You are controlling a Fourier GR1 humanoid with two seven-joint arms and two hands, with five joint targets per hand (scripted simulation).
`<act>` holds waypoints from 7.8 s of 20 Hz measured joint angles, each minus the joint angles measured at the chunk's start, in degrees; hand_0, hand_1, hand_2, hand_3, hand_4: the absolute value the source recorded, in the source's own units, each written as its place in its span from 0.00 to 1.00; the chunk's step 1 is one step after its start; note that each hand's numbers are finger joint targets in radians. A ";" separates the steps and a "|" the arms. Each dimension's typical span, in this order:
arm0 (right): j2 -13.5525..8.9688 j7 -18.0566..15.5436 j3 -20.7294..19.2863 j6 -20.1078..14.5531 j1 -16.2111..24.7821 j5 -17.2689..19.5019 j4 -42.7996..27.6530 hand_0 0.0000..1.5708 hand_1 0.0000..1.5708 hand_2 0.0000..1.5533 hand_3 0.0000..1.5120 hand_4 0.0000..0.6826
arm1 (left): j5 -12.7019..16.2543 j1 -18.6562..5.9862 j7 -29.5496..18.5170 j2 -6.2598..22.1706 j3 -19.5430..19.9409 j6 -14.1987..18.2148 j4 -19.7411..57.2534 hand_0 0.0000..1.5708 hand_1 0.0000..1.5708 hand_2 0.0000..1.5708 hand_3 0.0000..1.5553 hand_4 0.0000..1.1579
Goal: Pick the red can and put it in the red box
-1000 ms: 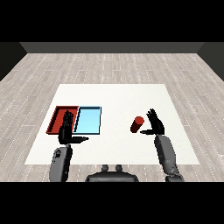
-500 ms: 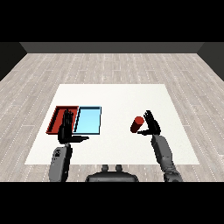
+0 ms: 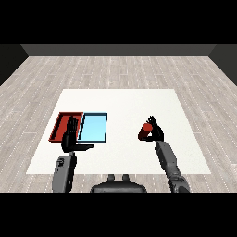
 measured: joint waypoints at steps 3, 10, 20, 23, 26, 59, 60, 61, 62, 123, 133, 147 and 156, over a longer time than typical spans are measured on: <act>-1.14 -2.42 -0.87 0.89 -3.97 0.54 6.32 0.00 0.00 0.00 0.00 0.00 | -0.09 0.53 -0.21 -0.34 -0.15 0.32 -0.41 0.00 0.00 0.00 0.00 0.00; 0.60 0.10 0.25 -0.90 -4.47 0.41 4.47 0.00 0.00 0.00 0.00 0.00 | 0.18 0.84 -1.11 -0.23 0.12 -0.03 0.07 0.00 0.00 0.00 0.00 0.00; 1.35 -1.80 0.76 -3.81 -7.09 2.21 9.59 0.00 0.00 0.00 0.00 0.00 | 0.46 -1.07 -1.61 0.41 1.16 -0.23 1.97 0.00 0.00 0.00 0.00 0.00; 1.97 -1.55 0.04 -6.70 -8.15 2.17 11.17 0.80 0.80 0.85 0.85 0.39 | 0.20 -1.21 -2.06 0.11 0.95 -0.01 2.63 0.00 0.00 0.00 0.00 0.00; 2.66 -2.13 0.18 -11.95 -9.15 3.77 12.83 0.93 0.93 0.94 0.94 0.90 | 0.16 -0.25 -1.64 0.11 0.81 0.16 1.25 0.00 0.00 0.00 0.00 0.00; 3.66 10.82 10.58 -21.61 2.33 6.17 -28.81 0.92 0.92 0.92 0.92 0.95 | -3.05 -0.84 5.64 -2.27 -9.87 3.05 -0.47 0.00 0.00 0.00 0.00 0.00; 4.41 11.31 13.25 -24.26 2.57 6.00 -29.97 0.92 0.92 0.92 0.92 0.95 | -3.01 -1.11 6.07 -2.31 -10.52 3.52 -0.20 0.00 0.00 0.00 0.00 0.00; 5.00 11.94 16.11 -27.06 2.57 5.82 -31.05 0.92 0.92 0.92 0.92 0.95 | -2.98 -1.34 6.40 -2.34 -11.10 3.97 0.04 0.00 0.00 0.00 0.00 0.00; 5.47 12.59 19.21 -29.94 3.32 5.62 -32.82 0.92 0.92 0.92 0.92 0.96 | -2.94 -1.56 6.66 -2.37 -11.61 4.40 0.25 0.00 0.00 0.00 0.00 0.00; 5.91 8.40 48.58 -56.28 -6.72 -11.50 -31.18 0.98 0.98 0.94 0.91 0.89 | 11.14 -17.48 5.48 -0.29 -30.82 30.65 26.08 0.99 0.99 0.96 0.91 0.79; 5.50 8.32 48.57 -56.30 -6.98 -14.12 -32.72 0.84 0.84 0.85 0.83 0.18 | 11.75 -18.18 3.72 -0.31 -31.76 38.38 25.58 1.00 1.00 0.97 0.92 0.93; 5.86 11.99 45.62 -52.52 -2.82 -6.29 -35.48 0.00 0.00 0.00 0.00 0.00 | 9.46 -18.50 3.27 -0.93 -29.18 39.78 26.11 1.00 1.00 1.00 0.97 0.99; 4.60 14.00 38.91 -49.90 0.48 -3.30 -41.76 0.00 0.00 0.00 0.00 0.00 | 9.16 -18.36 3.68 -1.66 -28.90 38.97 26.26 1.00 1.00 1.00 0.95 0.98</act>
